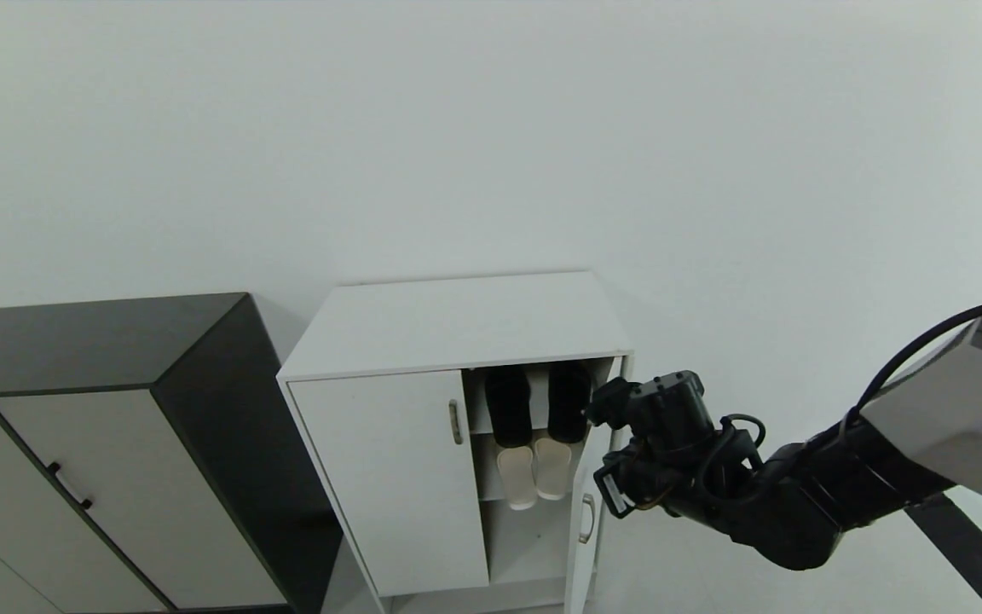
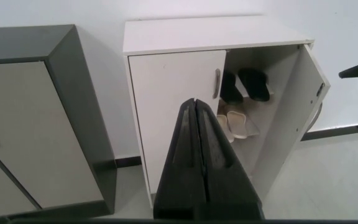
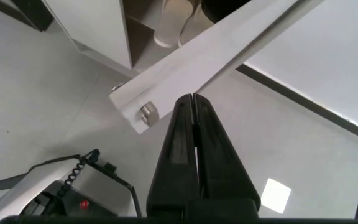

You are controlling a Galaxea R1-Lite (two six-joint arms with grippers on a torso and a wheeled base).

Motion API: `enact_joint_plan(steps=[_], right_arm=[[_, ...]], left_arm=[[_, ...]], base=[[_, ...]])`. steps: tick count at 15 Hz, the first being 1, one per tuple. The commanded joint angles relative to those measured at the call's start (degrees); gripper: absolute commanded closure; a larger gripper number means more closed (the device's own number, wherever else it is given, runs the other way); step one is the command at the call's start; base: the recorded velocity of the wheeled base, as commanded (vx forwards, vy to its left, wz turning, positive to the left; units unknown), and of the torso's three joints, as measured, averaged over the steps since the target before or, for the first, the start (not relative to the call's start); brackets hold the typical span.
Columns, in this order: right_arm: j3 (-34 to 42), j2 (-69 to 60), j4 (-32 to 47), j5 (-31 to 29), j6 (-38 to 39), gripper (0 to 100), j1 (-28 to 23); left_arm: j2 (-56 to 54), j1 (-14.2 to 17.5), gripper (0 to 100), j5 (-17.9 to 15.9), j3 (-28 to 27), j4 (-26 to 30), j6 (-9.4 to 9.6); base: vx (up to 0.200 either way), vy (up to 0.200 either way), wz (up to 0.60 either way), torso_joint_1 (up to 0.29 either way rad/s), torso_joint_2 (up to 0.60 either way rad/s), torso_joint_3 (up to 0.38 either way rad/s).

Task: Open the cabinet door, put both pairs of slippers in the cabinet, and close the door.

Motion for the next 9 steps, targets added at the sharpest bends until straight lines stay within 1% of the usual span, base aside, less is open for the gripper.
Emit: enact_joint_plan(steps=[1,4,5,6,9], right_arm=[[-2.83,4.74,0.10,-0.08,-0.04,100,-0.02],[-5.99,8.51,-0.16,-0.08,0.40,100,0.07],[-8.19,10.01,-1.30,0.01,3.12,100,0.77],[-8.90,10.54,-3.50,0.18,4.97,100,1.30],[-8.19,12.82,-16.86,0.18,5.58,100,1.48]], left_arm=[[-0.01,0.02,100,0.01,0.00,-0.02,-0.02],[-0.01,0.02,100,0.01,0.00,-0.02,-0.02],[-0.01,0.02,100,0.01,0.00,-0.02,-0.02],[-0.01,-0.06,100,0.01,0.00,-0.02,-0.02],[-0.01,-0.06,100,0.01,0.00,-0.02,-0.02]], base=[[0.000,0.000,0.00,0.000,0.00,0.000],[0.000,0.000,0.00,0.000,0.00,0.000],[0.000,0.000,0.00,0.000,0.00,0.000],[0.000,0.000,0.00,0.000,0.00,0.000],[0.000,0.000,0.00,0.000,0.00,0.000]])
